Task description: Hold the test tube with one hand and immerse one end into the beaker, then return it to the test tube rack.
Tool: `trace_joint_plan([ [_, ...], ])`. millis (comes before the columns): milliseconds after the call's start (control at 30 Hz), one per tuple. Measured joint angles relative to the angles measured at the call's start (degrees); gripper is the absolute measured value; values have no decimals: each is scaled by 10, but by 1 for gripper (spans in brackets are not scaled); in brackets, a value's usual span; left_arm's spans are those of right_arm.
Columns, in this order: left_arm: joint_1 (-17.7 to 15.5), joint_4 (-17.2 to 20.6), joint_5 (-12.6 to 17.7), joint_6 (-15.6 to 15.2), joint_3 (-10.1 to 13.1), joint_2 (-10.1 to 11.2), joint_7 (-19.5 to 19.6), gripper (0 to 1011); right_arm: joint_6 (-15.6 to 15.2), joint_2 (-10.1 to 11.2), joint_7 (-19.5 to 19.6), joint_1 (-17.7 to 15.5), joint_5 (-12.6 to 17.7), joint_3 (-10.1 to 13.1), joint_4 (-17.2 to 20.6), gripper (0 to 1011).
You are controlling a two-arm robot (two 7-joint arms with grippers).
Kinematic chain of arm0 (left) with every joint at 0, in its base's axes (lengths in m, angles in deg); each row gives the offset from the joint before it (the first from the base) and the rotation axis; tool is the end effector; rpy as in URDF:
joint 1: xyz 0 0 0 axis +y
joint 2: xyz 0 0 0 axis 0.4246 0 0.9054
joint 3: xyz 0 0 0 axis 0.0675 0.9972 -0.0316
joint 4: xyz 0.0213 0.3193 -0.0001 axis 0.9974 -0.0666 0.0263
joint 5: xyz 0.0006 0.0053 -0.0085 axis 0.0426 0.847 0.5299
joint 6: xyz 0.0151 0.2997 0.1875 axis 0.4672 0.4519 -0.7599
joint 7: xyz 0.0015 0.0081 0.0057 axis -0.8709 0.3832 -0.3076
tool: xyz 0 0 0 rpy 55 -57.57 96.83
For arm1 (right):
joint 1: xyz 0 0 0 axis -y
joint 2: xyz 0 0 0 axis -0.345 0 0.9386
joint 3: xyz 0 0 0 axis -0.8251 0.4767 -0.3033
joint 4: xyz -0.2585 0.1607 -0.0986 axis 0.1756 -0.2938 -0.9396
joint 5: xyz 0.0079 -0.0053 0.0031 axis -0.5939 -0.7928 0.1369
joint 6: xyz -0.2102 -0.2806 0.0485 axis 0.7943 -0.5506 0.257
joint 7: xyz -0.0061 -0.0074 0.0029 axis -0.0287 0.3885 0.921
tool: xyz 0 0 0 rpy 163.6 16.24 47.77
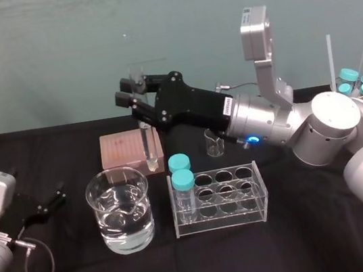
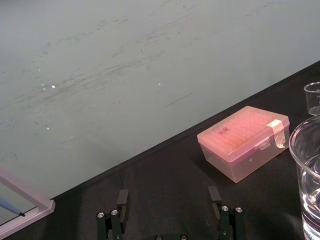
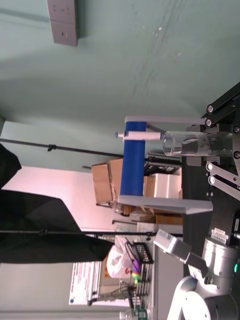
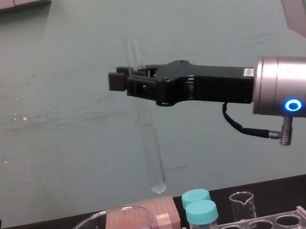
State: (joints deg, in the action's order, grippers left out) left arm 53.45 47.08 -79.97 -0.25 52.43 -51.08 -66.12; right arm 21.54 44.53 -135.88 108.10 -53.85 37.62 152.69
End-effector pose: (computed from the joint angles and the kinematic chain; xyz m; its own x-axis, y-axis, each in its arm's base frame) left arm 0.4056 0.0877 -0.3350 0.2922 0.8803 0.3738 -0.9553 0.2873 0.0703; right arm 0.5372 0.0464 -0.2175 0.9172 -0.3485 0.1931 0.3103 0.9289 0.2022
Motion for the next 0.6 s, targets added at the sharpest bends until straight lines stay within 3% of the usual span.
trace_joint_plan([
  [600,0,0,0,0,0,0,0,1000,-2,-14,-14,5,10,-32,6,244],
])
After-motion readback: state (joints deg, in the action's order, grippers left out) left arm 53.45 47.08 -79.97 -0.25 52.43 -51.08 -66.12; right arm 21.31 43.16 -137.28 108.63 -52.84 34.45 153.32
